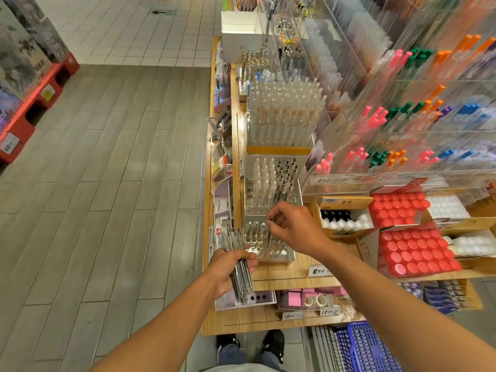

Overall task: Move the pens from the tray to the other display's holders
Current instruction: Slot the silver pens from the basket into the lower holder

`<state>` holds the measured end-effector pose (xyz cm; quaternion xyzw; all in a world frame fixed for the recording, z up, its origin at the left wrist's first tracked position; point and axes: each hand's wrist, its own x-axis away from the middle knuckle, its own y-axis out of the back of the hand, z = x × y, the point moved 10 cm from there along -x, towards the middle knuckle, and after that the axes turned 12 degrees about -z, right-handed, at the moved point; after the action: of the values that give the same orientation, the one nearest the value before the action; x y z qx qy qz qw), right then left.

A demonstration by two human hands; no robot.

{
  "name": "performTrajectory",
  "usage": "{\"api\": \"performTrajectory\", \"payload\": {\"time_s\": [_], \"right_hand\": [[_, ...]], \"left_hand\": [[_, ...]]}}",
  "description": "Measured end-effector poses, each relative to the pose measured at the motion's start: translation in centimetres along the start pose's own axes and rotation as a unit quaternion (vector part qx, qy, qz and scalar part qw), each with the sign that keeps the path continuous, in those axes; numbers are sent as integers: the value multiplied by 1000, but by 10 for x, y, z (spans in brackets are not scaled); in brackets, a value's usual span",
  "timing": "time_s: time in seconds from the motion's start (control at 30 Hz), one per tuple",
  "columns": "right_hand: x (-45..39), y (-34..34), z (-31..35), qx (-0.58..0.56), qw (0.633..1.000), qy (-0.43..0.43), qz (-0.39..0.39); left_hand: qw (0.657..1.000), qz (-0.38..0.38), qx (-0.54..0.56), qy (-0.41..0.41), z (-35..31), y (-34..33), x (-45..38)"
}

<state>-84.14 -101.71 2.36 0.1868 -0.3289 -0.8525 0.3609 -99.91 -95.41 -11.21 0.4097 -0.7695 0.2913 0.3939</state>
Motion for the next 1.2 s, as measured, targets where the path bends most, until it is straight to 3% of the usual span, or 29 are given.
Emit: {"api": "performTrajectory", "payload": {"time_s": [0.77,1.03,1.2], "right_hand": [[6,-38,-4,144,980,133,20],[5,-50,-3,183,974,132,6],[5,-42,-5,139,988,68,-16]], "left_hand": [[1000,22,-12,14,4,-3,4],[999,33,-10,11,3,-6,3],[998,56,-3,-3,-1,-12,7]]}}
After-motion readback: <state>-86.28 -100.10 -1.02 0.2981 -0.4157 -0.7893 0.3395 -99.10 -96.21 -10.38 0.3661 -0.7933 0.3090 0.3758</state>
